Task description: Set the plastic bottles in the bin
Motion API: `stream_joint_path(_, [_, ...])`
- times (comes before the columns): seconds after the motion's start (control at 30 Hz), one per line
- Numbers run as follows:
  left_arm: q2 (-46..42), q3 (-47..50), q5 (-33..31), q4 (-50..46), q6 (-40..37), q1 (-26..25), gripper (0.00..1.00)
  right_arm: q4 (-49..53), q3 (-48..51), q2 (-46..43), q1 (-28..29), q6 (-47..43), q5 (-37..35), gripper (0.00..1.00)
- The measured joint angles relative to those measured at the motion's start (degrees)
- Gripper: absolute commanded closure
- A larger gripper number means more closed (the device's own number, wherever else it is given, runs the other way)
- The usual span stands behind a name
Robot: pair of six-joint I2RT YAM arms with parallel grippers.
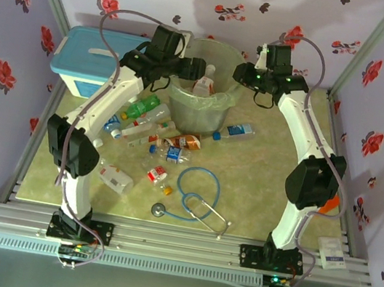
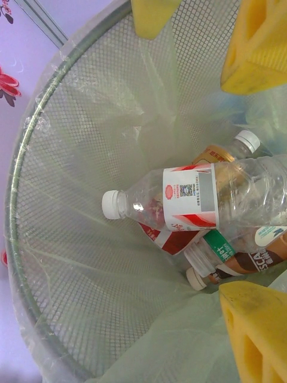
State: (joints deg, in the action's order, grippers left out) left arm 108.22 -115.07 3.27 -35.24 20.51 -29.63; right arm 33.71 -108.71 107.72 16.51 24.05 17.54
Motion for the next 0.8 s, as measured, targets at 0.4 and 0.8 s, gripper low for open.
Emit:
stream_joint_path(0.4, [-16.5,8.1,-3.8,-5.1,0.5,4.1,0.13,0.0,0.0,0.0,0.0,0.0,0.0,0.65])
stream_joint_path(0.8, [-40.0,42.9,-6.1,-18.7,13.0,14.0,0.00,-0.2,0.0,0.2,0.0,0.0,-0.4,0.65])
